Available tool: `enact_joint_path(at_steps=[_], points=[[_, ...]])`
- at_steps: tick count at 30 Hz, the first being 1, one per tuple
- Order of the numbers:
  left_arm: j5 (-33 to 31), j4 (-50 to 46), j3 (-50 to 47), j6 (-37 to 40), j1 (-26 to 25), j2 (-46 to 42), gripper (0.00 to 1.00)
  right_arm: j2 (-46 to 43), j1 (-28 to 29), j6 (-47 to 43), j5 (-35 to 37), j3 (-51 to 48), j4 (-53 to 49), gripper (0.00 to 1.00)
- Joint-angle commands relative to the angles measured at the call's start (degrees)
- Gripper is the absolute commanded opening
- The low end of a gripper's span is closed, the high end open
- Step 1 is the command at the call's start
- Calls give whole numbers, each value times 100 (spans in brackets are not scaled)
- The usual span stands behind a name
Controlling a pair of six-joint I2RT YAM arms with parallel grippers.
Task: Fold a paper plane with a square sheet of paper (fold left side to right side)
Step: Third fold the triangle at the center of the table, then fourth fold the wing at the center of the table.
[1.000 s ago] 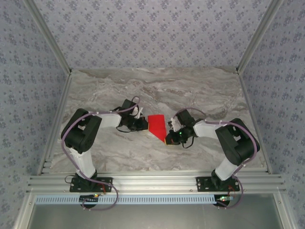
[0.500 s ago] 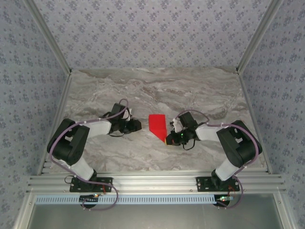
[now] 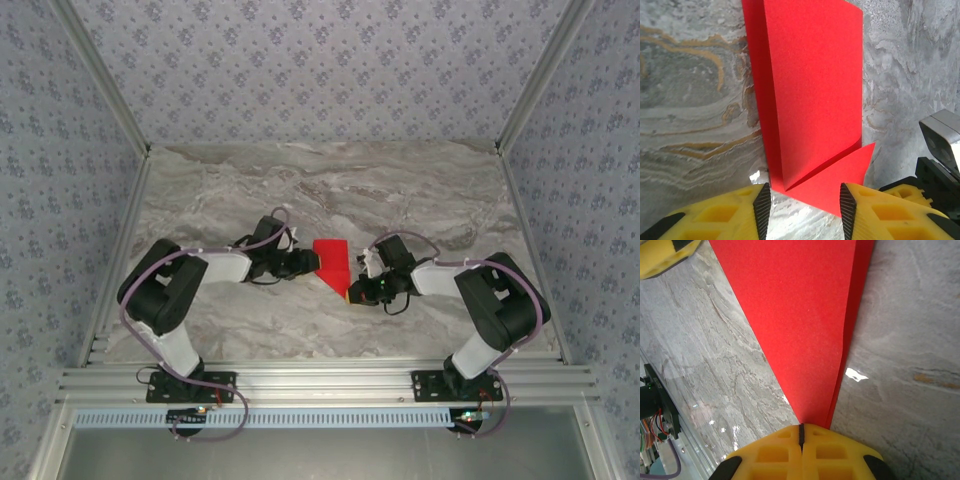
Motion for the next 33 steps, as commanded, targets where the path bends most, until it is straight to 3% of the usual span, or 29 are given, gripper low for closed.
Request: enact_joint_path(at_steps=[1,11,20,23,28,33], points=[[83,100,207,-75,-45,133,45,476,85,3,979,-378,-766,0],[151,104,327,-101,-104,311,36,506,91,-31,966,-335,-784,0],[113,125,244,-220,-105,31,17,-143,108,-209,972,-294,-694,2],[83,31,236,-367,-104,-163,12,-882,195,-422,1333,-227,-830,10],[100,-276,348,-597,-116,-378,11,-2317,588,-911,2583,-132,-1198,33],[118,-386,396,-763,-122,-488,10,-2631,1242,-1307,3730,-149,-1022,49]])
